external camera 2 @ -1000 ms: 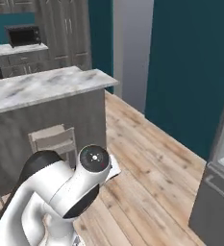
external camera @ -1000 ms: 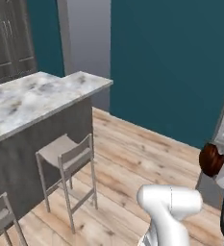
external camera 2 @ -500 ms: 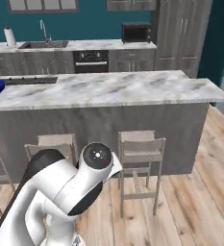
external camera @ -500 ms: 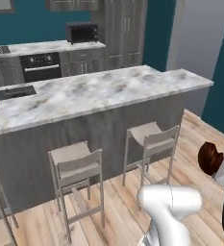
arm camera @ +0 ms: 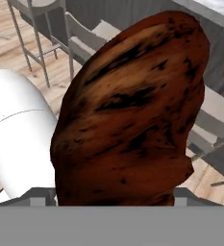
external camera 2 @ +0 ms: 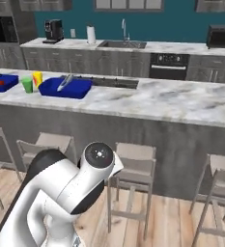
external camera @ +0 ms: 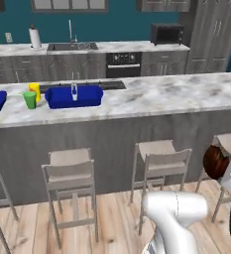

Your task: Gather the garlic and bell pepper from the fridge and place them on a tray on the dining counter. Then gather the steaks from the fridge and place them on the other tray.

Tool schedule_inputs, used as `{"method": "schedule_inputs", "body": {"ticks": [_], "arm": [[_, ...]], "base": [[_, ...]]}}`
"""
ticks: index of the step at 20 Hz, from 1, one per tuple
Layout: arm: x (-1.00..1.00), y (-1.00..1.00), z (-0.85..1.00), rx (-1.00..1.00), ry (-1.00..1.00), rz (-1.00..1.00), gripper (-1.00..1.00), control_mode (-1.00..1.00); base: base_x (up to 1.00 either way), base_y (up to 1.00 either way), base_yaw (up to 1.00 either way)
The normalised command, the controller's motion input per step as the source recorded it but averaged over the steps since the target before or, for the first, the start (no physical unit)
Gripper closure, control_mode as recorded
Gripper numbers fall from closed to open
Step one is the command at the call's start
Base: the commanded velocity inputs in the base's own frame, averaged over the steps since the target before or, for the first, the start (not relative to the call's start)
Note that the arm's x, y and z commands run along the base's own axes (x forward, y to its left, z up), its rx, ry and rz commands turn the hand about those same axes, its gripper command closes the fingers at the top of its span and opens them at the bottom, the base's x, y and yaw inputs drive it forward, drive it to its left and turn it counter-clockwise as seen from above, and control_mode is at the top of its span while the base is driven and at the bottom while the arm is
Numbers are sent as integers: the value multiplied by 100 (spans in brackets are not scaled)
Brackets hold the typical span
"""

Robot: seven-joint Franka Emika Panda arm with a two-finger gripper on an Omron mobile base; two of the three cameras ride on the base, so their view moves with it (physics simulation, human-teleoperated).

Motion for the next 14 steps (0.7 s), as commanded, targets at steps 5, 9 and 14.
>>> {"method": "schedule_inputs", "body": {"ticks": [5,9,14], "arm": [[0,0,0,0,0,0,100,100],[0,0,0,0,0,0,100,100],[0,0,0,0,0,0,100,100]], "base": [[53,95,31],[48,52,12],[50,12,0]]}}
